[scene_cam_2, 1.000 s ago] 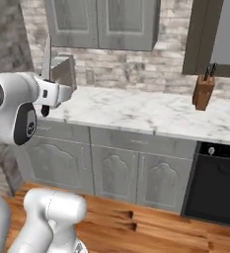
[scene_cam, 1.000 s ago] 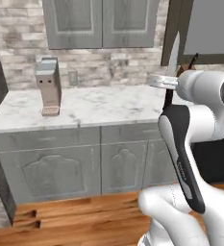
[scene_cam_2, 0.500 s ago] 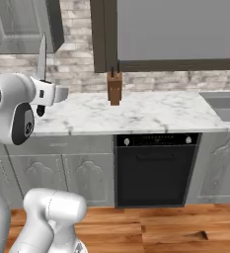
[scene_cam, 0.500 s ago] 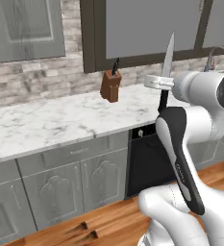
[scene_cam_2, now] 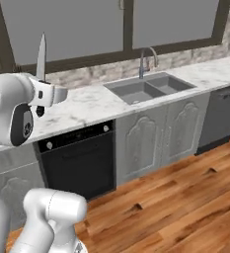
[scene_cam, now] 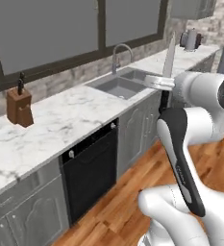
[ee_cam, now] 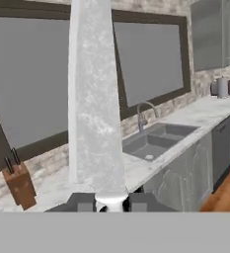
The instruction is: Pick up the metallic utensils from the counter and place them in the open drawer. Make sure not to pick up any wooden utensils.
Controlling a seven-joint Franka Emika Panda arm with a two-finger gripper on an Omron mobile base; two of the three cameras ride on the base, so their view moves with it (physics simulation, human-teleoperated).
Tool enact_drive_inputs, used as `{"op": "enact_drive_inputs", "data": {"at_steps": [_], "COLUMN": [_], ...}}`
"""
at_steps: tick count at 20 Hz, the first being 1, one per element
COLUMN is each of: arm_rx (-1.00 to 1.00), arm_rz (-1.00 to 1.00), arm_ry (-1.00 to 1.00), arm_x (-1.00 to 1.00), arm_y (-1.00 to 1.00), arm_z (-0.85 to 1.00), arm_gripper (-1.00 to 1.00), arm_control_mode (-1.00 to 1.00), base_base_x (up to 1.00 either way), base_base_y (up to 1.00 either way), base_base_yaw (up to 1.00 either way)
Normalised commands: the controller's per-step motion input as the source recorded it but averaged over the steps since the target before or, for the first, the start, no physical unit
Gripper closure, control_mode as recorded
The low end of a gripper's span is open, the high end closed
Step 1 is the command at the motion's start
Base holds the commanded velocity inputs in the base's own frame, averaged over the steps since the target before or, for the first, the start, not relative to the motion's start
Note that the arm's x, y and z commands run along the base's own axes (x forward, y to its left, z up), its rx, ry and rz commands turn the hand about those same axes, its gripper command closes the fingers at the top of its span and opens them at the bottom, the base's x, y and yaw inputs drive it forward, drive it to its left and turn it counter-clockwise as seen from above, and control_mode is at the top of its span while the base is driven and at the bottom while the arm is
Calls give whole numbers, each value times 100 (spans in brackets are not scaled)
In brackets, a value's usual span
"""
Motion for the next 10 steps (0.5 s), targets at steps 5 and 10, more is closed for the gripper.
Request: {"op": "enact_drive_inputs", "data": {"at_steps": [5, 10], "arm_rx": [0, 0], "arm_rz": [0, 0], "arm_ry": [0, 0], "arm_x": [0, 0], "arm_y": [0, 0], "arm_z": [0, 0], "arm_gripper": [100, 100], "arm_control_mode": [100, 100], "base_base_x": [98, 100], "base_base_y": [0, 4], "base_base_yaw": [-58, -57]}}
